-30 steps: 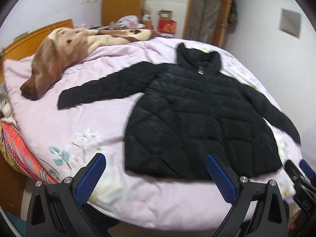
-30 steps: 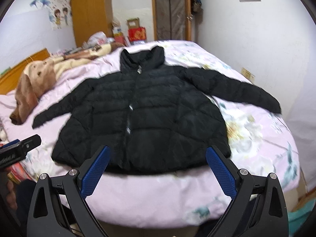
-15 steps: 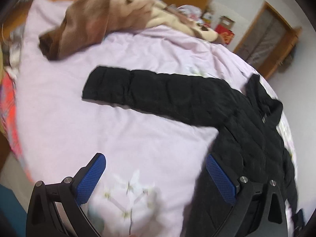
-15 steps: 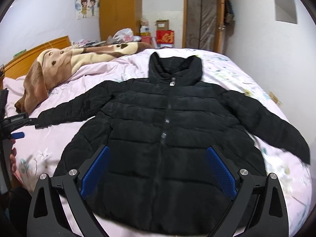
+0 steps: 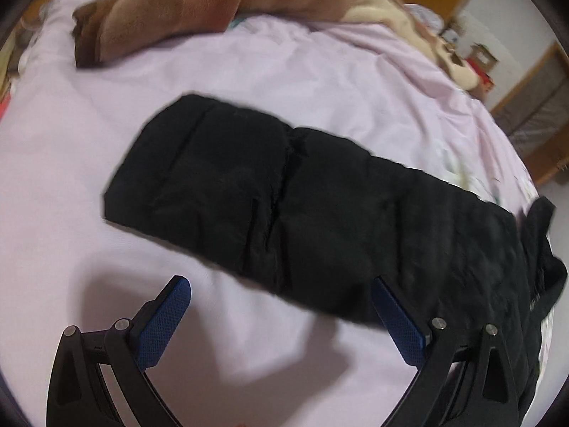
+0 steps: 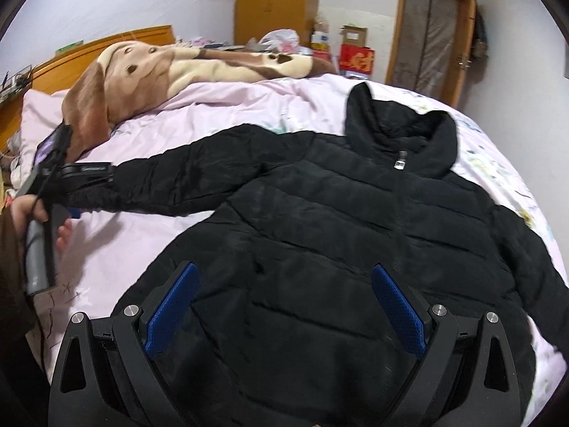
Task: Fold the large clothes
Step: 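Grasp the jacket sleeve cuff with the left gripper, then lift the sleeve and fold it across the jacket body with the left gripper, then release, then move the right gripper to the other sleeve and grasp its cuff, then lift the sleeve and fold it across the jacket body with the right gripper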
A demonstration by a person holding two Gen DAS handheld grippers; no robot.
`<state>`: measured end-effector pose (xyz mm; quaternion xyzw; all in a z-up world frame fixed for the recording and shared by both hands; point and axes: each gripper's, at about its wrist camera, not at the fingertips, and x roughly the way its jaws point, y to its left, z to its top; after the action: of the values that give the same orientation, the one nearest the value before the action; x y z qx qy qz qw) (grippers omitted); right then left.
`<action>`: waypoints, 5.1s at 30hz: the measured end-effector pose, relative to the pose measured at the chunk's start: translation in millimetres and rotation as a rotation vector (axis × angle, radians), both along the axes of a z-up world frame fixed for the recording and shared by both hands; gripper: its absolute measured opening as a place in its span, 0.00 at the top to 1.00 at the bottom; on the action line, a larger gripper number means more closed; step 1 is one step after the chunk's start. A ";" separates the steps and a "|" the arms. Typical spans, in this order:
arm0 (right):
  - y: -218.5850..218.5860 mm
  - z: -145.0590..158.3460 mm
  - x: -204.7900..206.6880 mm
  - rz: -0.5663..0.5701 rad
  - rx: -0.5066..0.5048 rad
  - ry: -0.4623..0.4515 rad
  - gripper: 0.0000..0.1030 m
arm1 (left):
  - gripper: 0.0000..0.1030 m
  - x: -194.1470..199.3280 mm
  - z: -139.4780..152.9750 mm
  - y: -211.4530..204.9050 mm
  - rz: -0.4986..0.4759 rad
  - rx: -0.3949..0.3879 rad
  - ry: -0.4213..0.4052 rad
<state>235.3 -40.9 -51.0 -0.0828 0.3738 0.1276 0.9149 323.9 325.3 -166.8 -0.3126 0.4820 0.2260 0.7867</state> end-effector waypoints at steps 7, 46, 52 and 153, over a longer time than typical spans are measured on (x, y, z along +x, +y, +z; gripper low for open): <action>18.4 -19.4 18.4 0.030 -0.019 0.038 0.05 | 0.06 23.7 -14.3 1.2 0.057 -0.005 -0.004; -85.0 20.8 35.6 -0.227 0.040 -0.034 0.05 | 0.84 73.1 149.8 -258.9 -0.557 0.504 -0.440; -118.6 22.7 37.9 -0.296 0.053 -0.048 0.05 | 0.84 76.4 140.5 -321.1 -0.669 0.454 -0.443; -334.5 38.3 9.3 -0.716 0.159 0.043 0.40 | 0.17 27.3 147.4 -353.3 -0.857 0.341 -0.259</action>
<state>244.6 -375.3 -12.7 0.1273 0.3873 -0.1701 0.8972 351.2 -27.9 -19.4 0.0224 0.4216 -0.0836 0.9027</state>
